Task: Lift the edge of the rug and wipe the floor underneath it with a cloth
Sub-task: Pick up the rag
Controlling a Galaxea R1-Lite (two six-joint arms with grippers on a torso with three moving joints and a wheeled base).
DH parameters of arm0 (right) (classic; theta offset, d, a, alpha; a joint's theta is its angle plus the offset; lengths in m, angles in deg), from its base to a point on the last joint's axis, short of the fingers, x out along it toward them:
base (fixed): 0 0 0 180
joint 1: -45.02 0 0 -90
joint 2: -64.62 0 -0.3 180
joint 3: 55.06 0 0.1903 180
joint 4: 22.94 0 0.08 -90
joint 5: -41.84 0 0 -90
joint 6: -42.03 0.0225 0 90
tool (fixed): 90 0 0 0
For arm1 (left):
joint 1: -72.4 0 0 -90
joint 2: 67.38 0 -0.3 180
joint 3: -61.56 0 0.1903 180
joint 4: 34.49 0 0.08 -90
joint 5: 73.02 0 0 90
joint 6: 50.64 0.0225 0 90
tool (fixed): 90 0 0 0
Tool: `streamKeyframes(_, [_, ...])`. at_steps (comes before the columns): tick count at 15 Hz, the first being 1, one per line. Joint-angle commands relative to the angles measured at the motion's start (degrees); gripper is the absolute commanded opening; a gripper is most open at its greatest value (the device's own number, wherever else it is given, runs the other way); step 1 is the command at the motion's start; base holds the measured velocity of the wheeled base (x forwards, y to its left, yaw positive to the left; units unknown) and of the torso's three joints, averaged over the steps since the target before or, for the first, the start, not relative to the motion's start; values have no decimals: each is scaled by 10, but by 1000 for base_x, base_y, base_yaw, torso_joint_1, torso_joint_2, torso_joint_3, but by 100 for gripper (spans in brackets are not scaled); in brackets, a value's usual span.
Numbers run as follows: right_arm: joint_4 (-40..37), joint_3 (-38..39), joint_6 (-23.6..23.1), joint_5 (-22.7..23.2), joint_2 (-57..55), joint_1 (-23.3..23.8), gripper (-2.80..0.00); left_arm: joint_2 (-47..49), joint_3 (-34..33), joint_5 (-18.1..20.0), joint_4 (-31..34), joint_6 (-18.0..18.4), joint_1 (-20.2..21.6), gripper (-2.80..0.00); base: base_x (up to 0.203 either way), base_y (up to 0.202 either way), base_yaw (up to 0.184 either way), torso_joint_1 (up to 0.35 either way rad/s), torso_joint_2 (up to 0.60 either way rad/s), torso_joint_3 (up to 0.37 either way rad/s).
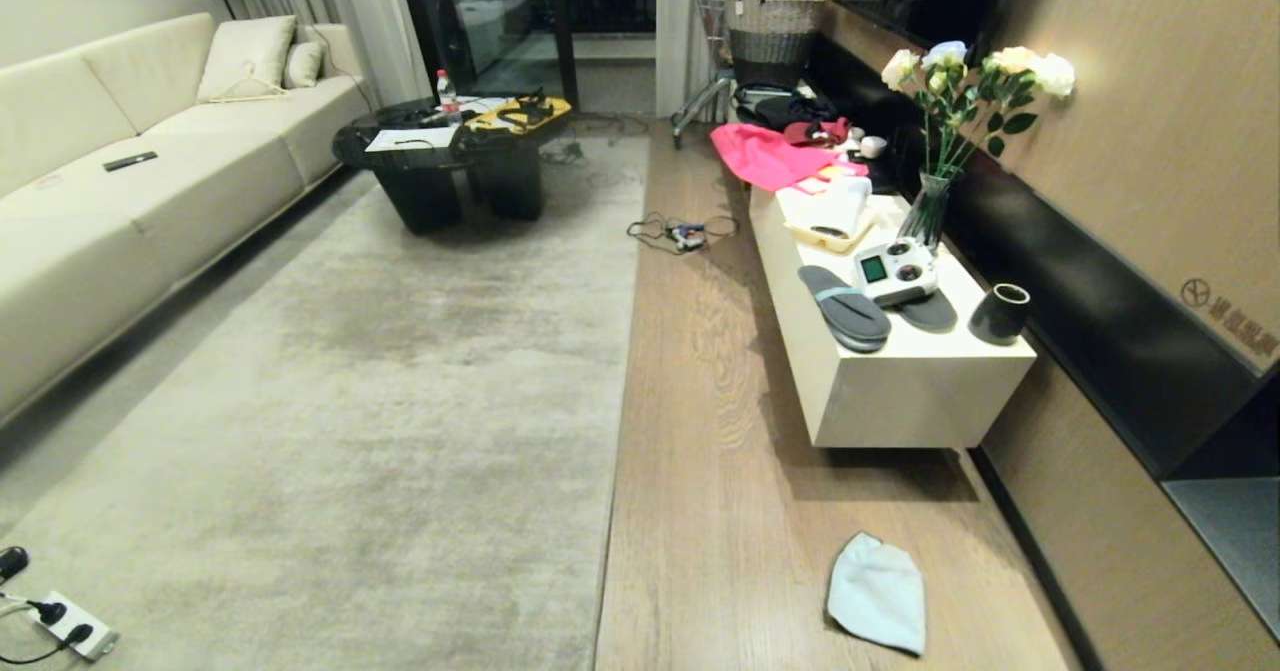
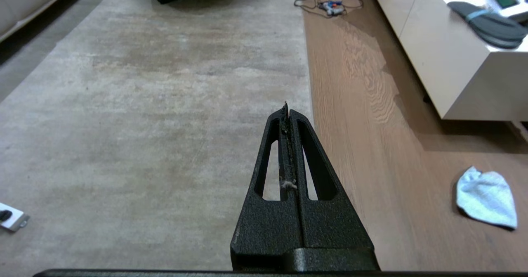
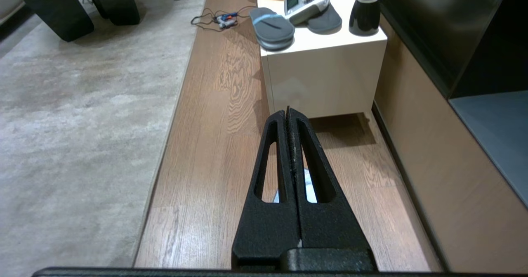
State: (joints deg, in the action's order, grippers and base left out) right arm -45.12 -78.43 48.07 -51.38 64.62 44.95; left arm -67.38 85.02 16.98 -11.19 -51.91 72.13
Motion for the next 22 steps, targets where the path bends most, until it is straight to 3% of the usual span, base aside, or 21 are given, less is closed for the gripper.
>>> streamKeyframes(1, [0,0,-1,0,-1,0,-280,0,0,0,0,0,0,-280,0,0,0,-39,439,380])
streamKeyframes(8, [0,0,0,0,-1,0,-280,0,0,0,0,-1,0,-280,0,0,0,-5,408,405])
streamKeyframes(22, [0,0,-1,0,-1,0,-280,0,0,0,0,0,0,-280,0,0,0,6,24,24])
